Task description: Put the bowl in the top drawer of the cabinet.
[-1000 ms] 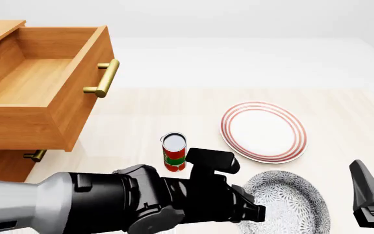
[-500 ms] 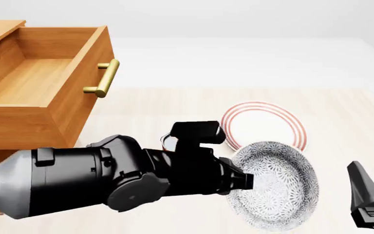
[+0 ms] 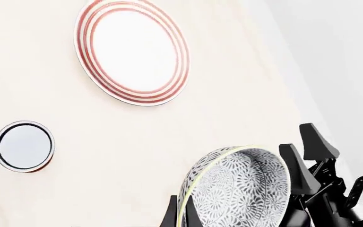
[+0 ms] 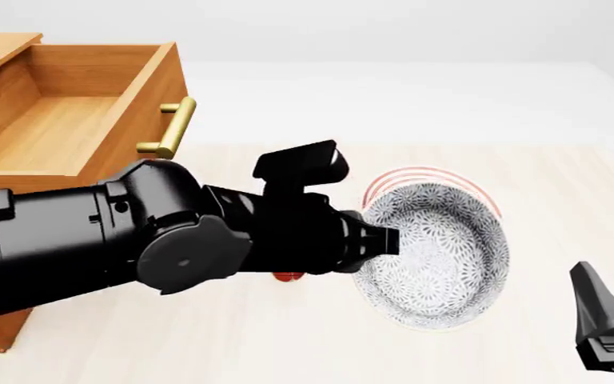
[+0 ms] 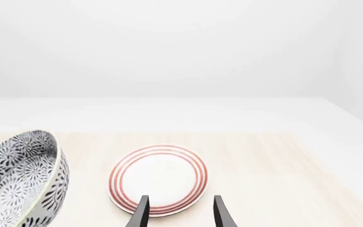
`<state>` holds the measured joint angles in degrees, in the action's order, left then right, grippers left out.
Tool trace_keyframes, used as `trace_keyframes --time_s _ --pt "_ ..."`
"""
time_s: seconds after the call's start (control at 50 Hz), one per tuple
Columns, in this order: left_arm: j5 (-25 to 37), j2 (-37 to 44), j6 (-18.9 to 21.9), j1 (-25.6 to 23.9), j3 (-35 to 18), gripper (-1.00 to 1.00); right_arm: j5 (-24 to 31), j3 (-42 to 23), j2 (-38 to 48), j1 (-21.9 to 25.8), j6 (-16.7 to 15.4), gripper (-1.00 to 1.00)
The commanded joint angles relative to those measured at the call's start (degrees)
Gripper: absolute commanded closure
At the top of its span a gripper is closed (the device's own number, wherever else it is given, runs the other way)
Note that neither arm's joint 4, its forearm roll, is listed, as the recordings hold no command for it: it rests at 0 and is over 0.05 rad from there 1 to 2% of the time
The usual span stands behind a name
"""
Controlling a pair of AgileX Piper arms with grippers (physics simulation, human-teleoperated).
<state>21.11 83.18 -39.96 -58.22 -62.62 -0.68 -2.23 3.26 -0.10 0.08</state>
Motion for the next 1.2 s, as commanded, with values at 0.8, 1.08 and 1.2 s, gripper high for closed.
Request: trace_keyframes --time_s 0.8,1.08,1.2 --pt "14.64 -11.04 3.54 8.87 -10.46 1.0 0.72 -0.98 0.25 0.0 0.01 -1.0" --pt "18.57 -13.85 4.94 12.41 -13.55 1.0 0.7 -0.98 0.29 0.0 0.01 -1.0" --pt "19.84 -14.99 5.54 14.33 -14.14 1.0 0.71 -0.98 0.27 0.0 0.0 -1.0"
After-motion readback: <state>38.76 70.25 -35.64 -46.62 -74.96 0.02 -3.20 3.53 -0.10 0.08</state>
